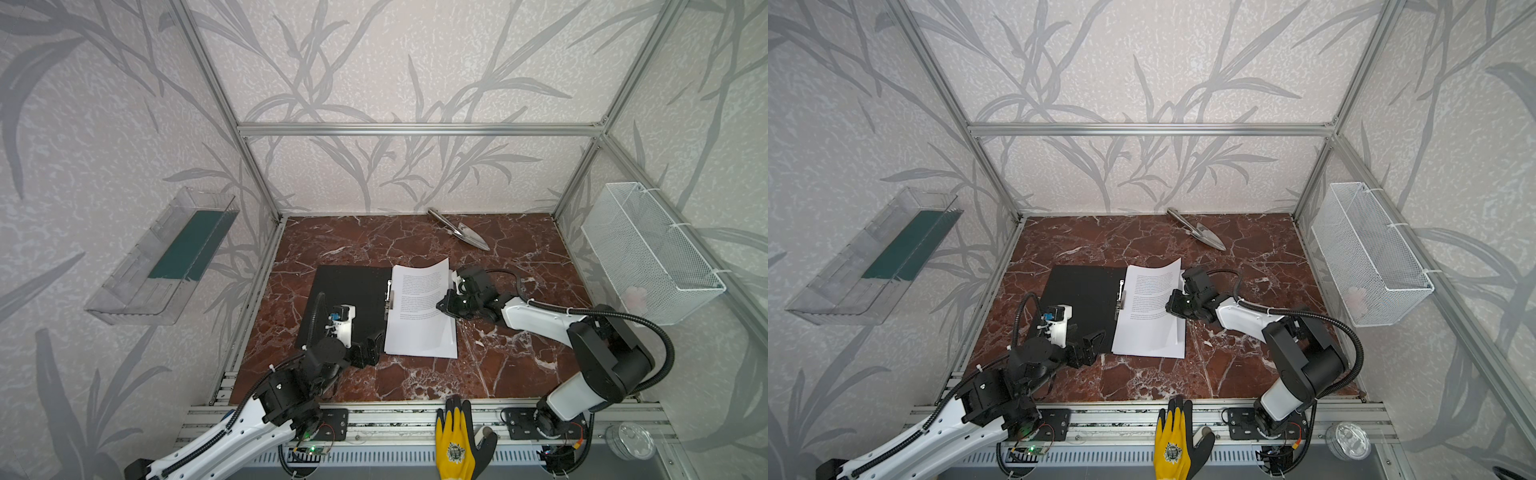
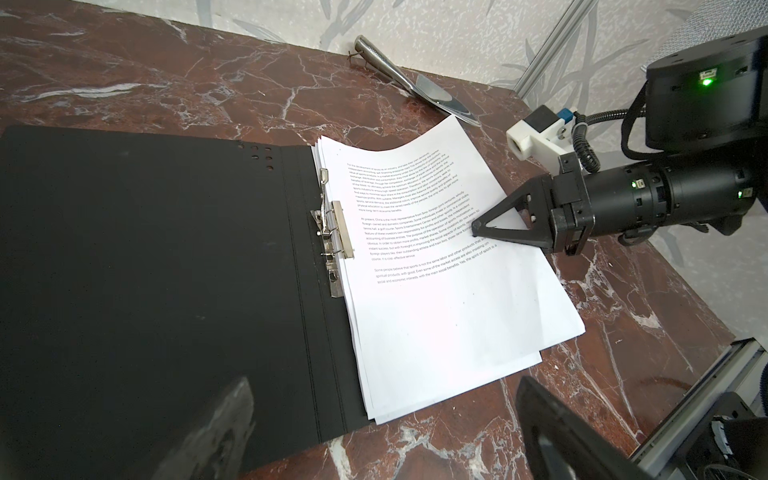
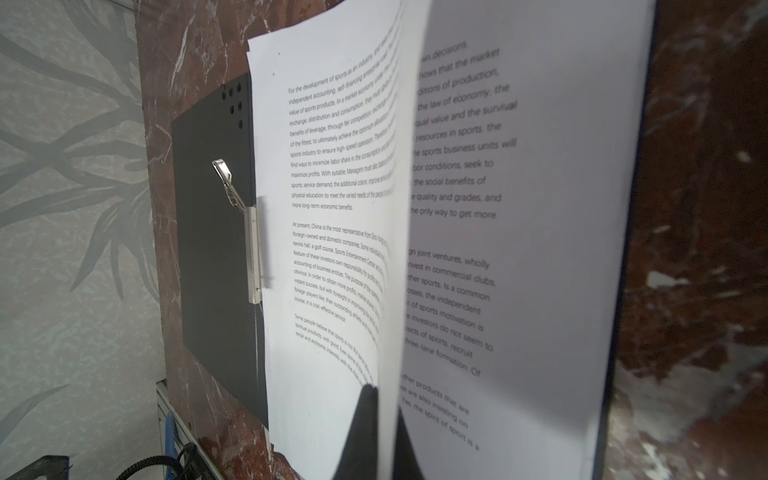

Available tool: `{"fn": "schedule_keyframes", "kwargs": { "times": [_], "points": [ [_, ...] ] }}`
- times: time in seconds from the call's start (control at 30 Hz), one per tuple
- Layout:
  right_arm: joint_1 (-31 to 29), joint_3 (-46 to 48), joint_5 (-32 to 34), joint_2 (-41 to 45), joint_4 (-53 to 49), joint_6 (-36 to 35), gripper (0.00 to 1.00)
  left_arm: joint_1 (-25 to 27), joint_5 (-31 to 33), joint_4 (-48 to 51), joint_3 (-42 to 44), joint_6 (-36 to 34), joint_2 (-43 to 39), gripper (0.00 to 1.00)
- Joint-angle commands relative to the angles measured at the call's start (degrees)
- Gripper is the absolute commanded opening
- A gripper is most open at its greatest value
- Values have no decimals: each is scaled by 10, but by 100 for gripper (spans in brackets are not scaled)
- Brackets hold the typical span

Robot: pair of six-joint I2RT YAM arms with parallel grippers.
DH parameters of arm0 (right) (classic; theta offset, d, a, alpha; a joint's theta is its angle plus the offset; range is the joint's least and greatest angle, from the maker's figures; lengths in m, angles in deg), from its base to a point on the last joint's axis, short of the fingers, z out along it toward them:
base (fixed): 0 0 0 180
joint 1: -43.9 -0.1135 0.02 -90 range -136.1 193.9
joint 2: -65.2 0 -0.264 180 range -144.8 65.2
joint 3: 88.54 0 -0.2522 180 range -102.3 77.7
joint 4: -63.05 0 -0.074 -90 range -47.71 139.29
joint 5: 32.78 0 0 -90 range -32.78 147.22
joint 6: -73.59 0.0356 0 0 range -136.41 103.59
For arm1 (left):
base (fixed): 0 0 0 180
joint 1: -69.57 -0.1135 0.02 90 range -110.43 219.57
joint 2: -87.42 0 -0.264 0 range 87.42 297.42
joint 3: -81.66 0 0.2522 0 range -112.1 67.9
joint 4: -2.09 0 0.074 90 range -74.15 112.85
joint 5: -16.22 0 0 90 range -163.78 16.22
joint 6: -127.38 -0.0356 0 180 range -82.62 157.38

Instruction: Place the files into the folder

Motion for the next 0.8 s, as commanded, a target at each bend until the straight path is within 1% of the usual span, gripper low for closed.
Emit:
{"fn": "schedule_keyframes", "kwargs": {
  "times": [0.0, 0.77],
  "points": [
    [-4, 4, -2, -10, 15, 7, 0, -1, 12, 8, 7, 3, 1, 99],
    [-7, -1, -10, -23, 23, 11, 0, -1, 11, 7, 7, 3, 1, 99]
  ]
}}
